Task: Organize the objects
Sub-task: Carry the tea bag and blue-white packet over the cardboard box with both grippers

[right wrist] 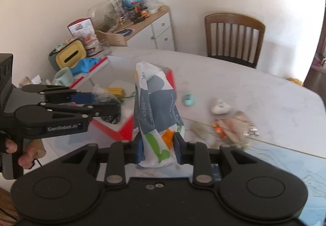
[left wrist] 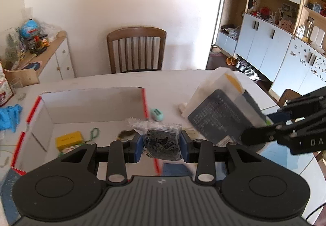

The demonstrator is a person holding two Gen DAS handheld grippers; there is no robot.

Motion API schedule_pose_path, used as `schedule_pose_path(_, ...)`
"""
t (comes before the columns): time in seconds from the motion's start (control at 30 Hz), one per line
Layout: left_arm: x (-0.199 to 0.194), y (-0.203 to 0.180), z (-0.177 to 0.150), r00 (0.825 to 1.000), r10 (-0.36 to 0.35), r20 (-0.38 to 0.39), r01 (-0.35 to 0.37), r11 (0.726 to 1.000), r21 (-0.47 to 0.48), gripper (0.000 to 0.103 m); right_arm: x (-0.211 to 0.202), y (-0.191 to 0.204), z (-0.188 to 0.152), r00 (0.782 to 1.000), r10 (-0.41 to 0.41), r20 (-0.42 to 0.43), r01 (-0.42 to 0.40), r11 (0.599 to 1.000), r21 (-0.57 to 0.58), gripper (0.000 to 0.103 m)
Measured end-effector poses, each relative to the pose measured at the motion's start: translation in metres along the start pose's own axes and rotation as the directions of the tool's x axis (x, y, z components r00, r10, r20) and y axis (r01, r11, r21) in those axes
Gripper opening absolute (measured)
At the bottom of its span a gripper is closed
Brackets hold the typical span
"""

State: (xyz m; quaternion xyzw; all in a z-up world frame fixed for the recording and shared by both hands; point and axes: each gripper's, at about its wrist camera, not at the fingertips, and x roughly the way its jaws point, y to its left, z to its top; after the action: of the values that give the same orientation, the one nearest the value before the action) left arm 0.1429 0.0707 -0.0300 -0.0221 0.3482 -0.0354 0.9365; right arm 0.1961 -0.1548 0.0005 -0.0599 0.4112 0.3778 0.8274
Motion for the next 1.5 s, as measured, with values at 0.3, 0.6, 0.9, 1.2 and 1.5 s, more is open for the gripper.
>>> schedule_pose_path(0.3, -0.005, 0.058, 0.012, 0.998, 0.065, 0.014, -0.064, 0.997, -0.035, 0.036, 0.043, 0.054, 0.025, 1.000, -0.003, 0.019, 0.003, 1.000, 0.008, 0.029)
schedule_pose_path(0.6, 0.021, 0.119, 0.027, 0.984, 0.181, 0.005, -0.180, 0.983, -0.038, 0.036, 0.102, 0.084, 0.062, 0.998, -0.057, -0.002, 0.057, 0.997, 0.044, 0.029)
schedule_pose_path(0.9, 0.070, 0.155, 0.029, 0.970, 0.227, -0.084, -0.230, 0.973, -0.033, 0.036, 0.167, 0.094, 0.076, 0.985, -0.149, -0.086, 0.150, 0.989, 0.006, 0.029)
schedule_pose_path(1.2, 0.120, 0.172, 0.026, 0.955, 0.232, -0.183, -0.240, 0.970, -0.025, 0.036, 0.205, 0.102, 0.071, 0.973, -0.174, -0.150, 0.169, 0.985, -0.044, 0.029)
schedule_pose_path(1.5, 0.152, 0.188, 0.021, 0.936, 0.221, -0.274, -0.242, 0.969, -0.046, 0.036, 0.233, 0.106, 0.066, 0.959, -0.191, -0.211, 0.180, 0.981, -0.073, 0.030)
